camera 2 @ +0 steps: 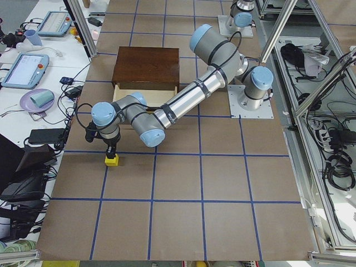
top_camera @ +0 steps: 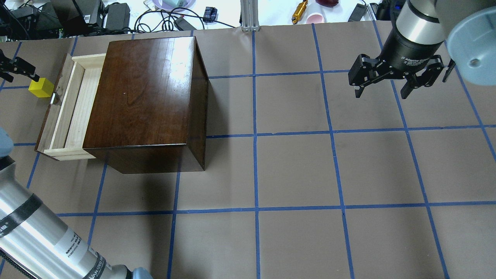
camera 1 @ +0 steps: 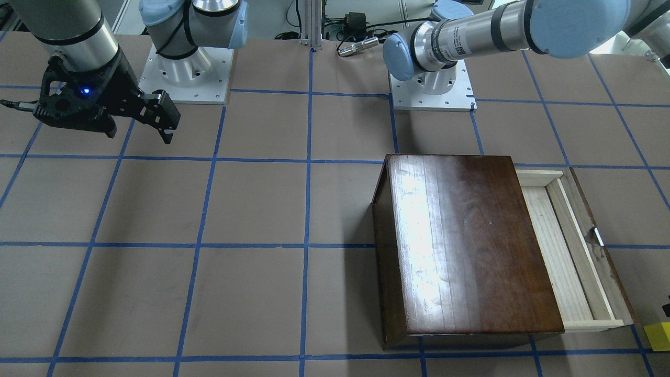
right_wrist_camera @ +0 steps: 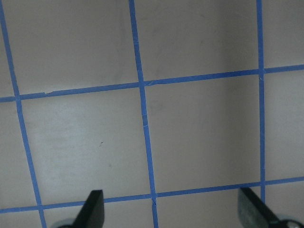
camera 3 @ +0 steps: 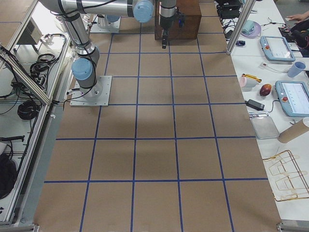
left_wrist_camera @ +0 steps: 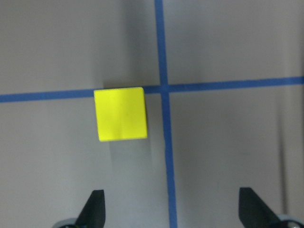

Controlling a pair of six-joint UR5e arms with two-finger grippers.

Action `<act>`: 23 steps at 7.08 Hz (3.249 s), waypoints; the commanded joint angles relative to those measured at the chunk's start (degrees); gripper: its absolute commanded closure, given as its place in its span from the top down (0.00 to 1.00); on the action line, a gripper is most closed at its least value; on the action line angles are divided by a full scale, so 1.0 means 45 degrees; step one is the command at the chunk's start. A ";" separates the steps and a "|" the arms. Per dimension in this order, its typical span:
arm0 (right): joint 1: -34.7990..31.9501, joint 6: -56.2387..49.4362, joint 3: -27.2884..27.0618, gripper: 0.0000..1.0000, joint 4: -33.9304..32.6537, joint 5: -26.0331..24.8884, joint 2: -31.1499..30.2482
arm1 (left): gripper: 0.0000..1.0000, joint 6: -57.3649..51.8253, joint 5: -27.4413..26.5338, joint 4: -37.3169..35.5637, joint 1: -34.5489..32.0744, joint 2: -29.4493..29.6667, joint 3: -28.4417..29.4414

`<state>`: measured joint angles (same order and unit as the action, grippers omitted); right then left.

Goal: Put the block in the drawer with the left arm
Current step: 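Lower the left gripper and grasp the yellow cube, then carry the yellow cube over the open drawer and release it inside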

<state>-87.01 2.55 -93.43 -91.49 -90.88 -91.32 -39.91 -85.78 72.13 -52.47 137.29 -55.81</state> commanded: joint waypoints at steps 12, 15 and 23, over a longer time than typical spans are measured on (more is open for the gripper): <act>0.0000 0.0000 0.0000 1.00 0.0000 0.0000 0.0000 | 0.31 -0.0292 0.0157 -0.0389 -0.0195 0.1196 0.0899; 0.0000 0.0000 0.0000 1.00 0.0000 0.0000 0.0000 | 0.31 -0.0252 0.0000 0.1564 -0.0508 -0.1300 -0.0230; 0.0000 0.0000 0.0000 1.00 0.0000 0.0000 0.0000 | 0.31 0.2686 0.0157 0.2780 -0.1892 -0.6910 -0.5463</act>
<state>-87.01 2.55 -93.43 -91.49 -90.88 -91.32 -32.59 -85.13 84.29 -59.20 109.02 -76.55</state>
